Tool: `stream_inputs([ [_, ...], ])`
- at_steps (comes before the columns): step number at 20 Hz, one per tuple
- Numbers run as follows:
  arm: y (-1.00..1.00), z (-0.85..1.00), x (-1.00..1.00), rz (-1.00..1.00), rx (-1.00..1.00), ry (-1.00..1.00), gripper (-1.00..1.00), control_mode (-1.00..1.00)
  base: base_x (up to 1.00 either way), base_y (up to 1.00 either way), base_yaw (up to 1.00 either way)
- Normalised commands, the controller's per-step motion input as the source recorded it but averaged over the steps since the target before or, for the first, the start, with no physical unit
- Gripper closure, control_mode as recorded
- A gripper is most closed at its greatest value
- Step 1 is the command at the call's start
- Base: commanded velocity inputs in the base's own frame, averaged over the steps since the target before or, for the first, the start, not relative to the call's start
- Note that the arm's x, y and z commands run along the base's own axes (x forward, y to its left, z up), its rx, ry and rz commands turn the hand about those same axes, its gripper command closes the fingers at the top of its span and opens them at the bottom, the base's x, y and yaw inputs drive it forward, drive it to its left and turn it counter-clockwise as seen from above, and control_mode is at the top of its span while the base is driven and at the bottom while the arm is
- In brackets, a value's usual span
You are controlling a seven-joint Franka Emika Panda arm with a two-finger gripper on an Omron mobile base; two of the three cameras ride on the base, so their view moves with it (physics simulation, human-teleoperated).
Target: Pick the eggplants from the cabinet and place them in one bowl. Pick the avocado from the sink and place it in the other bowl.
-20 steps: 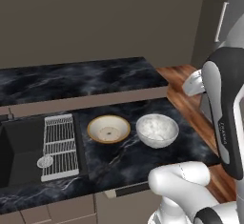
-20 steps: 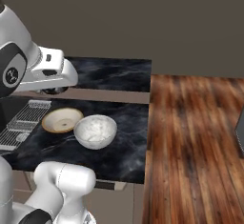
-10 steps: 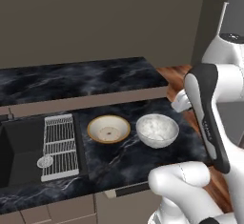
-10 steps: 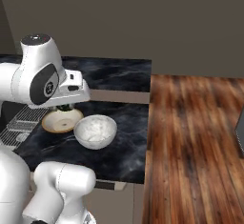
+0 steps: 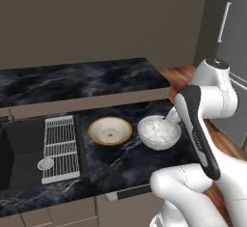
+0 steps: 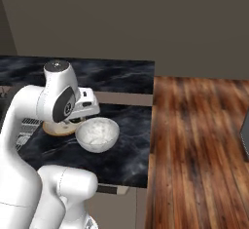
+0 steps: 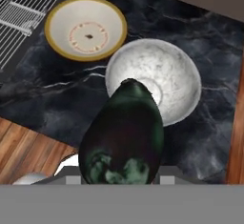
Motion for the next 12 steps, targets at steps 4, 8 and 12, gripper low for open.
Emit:
stream_inputs([
  [4, -0.17, -0.23, 0.39, 0.00, 0.00, 0.00, 1.00, -1.00, 0.00, 0.00, 0.00],
  [8, -0.12, -0.23, 0.28, 0.00, 0.00, 0.09, 1.00, -1.00, 0.00, 0.00, 0.00],
  [12, 0.00, -0.35, 0.41, 0.00, 0.00, 0.15, 1.00, -1.00, 0.00, 0.00, 0.00],
])
